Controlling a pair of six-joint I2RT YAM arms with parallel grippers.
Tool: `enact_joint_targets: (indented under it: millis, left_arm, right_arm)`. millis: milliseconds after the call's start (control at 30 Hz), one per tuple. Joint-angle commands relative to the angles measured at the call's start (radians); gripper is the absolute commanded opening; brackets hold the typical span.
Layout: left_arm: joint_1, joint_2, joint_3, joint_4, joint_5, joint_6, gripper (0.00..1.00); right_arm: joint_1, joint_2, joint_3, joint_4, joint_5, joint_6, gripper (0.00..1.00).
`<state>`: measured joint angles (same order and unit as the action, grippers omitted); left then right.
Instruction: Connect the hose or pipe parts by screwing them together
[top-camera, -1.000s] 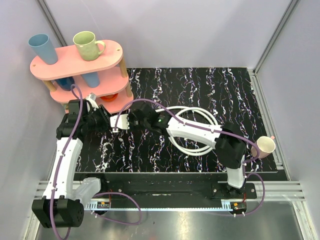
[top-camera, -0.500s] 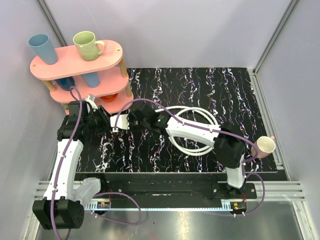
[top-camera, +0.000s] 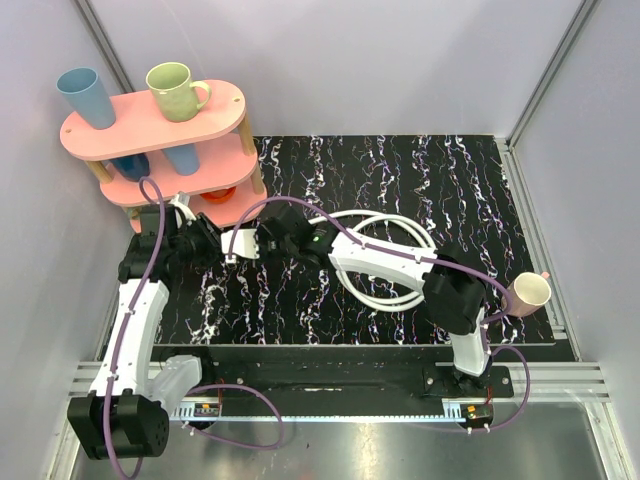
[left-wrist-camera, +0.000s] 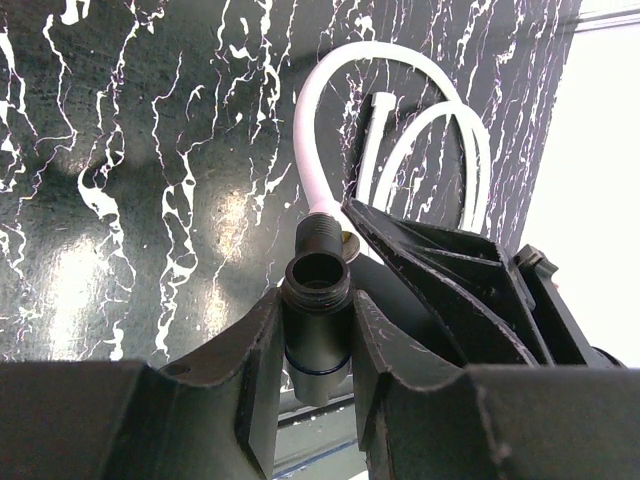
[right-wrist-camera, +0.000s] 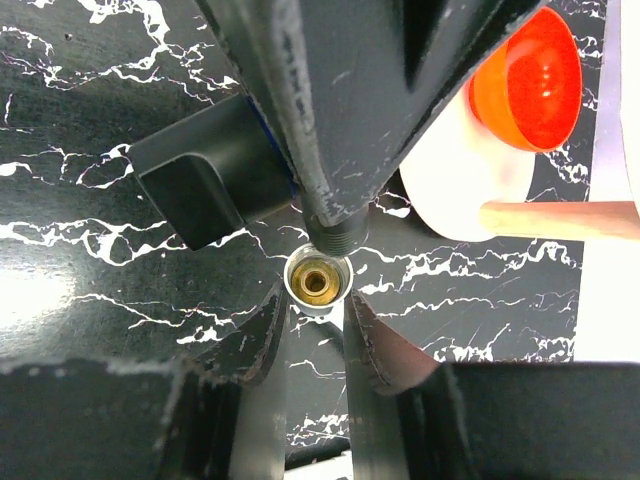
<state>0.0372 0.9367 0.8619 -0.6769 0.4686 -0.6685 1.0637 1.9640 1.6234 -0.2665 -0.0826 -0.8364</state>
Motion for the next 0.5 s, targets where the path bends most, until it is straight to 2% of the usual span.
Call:
enact_joint_targets:
  millis: [0,467]
  left_arm:
    - [-0.033,-0.03,-0.011,0.08,0.153,-0.032,0.0]
    - [-0.033,-0.024,-0.075,0.092,0.186,-0.046,0.0]
  right_arm:
    - [0.027,0.025,0.095,0.105,-0.011,0.046,0.0]
    - [0.024,0.052,0.135,0.093,-0.017,0.066,0.0]
